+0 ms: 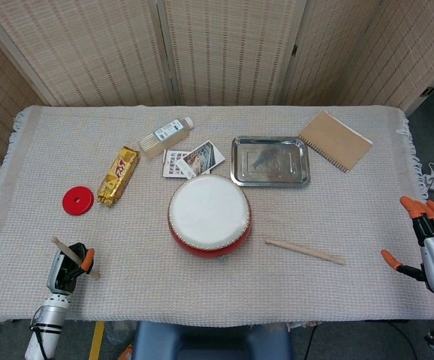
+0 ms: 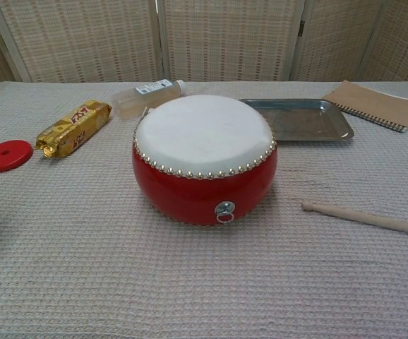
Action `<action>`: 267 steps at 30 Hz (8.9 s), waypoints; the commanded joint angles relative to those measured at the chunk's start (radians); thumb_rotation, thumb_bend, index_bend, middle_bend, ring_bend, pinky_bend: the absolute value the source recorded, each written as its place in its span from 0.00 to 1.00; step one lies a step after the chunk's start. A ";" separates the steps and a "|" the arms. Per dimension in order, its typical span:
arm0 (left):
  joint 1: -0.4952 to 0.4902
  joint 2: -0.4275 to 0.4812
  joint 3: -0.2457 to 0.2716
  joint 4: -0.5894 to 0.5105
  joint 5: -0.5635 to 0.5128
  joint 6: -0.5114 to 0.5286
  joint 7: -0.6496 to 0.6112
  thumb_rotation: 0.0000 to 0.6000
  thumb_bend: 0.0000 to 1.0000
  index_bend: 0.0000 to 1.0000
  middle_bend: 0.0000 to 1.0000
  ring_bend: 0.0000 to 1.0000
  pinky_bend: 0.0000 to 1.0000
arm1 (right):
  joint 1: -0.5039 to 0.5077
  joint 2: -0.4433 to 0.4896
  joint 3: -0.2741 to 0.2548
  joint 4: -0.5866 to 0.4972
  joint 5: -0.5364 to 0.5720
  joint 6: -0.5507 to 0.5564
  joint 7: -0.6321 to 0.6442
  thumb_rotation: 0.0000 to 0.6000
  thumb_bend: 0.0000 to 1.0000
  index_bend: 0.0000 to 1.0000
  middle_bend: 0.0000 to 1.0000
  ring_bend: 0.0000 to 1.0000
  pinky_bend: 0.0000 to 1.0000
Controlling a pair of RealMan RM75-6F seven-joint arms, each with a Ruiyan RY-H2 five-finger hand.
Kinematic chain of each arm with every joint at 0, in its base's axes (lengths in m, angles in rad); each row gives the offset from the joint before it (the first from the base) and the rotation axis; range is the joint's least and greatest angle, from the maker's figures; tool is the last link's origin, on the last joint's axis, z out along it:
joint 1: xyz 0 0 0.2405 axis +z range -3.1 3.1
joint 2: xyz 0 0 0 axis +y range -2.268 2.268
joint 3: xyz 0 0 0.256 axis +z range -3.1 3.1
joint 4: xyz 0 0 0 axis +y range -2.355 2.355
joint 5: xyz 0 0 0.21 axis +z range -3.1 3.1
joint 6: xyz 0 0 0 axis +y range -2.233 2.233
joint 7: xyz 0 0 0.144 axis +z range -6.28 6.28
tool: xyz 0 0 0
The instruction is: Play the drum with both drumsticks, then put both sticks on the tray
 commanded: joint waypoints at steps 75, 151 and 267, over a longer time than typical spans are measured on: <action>-0.105 0.194 -0.043 -0.073 0.064 0.085 0.946 1.00 0.87 1.00 1.00 1.00 1.00 | 0.158 -0.056 -0.039 -0.083 0.072 -0.367 0.016 1.00 0.12 0.20 0.10 0.00 0.15; -0.131 0.269 0.009 -0.243 0.030 0.022 1.104 1.00 0.78 1.00 1.00 1.00 1.00 | 0.379 -0.483 0.004 0.601 -0.081 -0.333 1.800 1.00 0.47 0.52 0.22 0.11 0.16; -0.264 0.363 -0.005 -0.271 0.126 -0.046 1.176 1.00 0.79 1.00 1.00 1.00 1.00 | 0.656 -0.359 -0.067 0.579 -0.021 -0.571 0.723 1.00 0.62 1.00 1.00 1.00 1.00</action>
